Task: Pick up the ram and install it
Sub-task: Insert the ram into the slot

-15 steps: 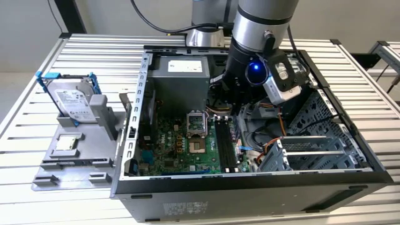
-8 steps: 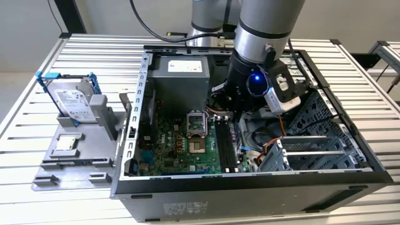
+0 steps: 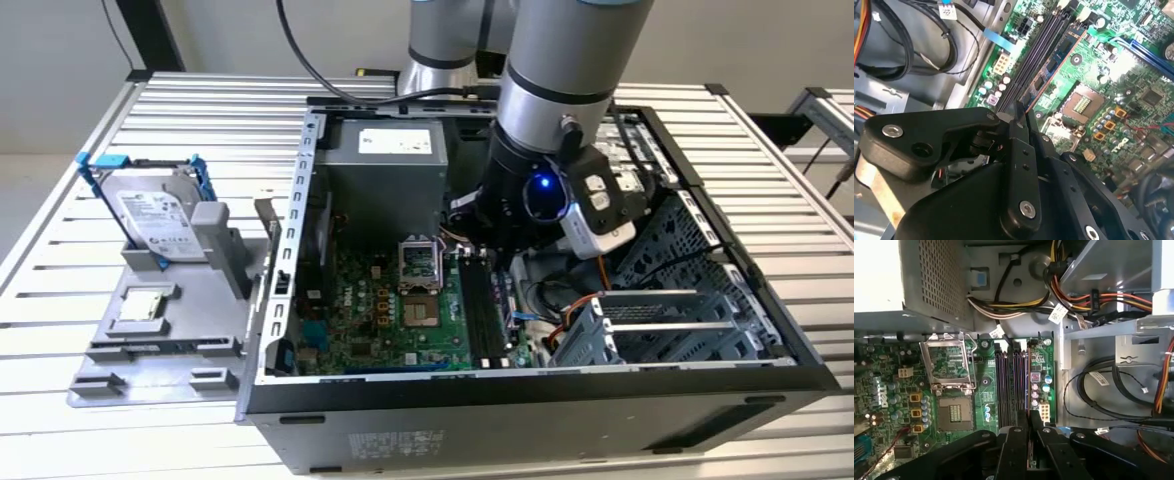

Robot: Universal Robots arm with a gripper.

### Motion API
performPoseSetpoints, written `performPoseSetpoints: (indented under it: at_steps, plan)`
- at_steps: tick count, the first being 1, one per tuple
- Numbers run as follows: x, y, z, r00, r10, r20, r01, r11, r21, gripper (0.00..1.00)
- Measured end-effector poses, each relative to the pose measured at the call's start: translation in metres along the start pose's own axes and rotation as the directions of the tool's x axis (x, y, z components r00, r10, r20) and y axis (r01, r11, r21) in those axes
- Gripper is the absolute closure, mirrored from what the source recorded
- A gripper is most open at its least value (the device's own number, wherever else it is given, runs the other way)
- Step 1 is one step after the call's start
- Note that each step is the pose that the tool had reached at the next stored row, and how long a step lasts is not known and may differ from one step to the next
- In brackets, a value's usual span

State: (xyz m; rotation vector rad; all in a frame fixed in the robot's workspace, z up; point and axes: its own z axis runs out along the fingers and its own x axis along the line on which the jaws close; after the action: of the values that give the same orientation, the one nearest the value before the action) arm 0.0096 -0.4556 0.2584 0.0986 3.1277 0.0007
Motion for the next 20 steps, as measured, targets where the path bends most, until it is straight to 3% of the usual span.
performPoseSetpoints:
  at_steps: [15, 20]
  plan:
    - [-0.0003, -0.0006, 0.0273, 1.0000, 0.000, 0.0003, 0.000, 1.0000, 0.0031, 1.00]
    - [-0.0014, -0.0038, 0.0309, 1.0000, -0.002, 0.0002, 0.002, 1.0000, 0.0033, 1.00]
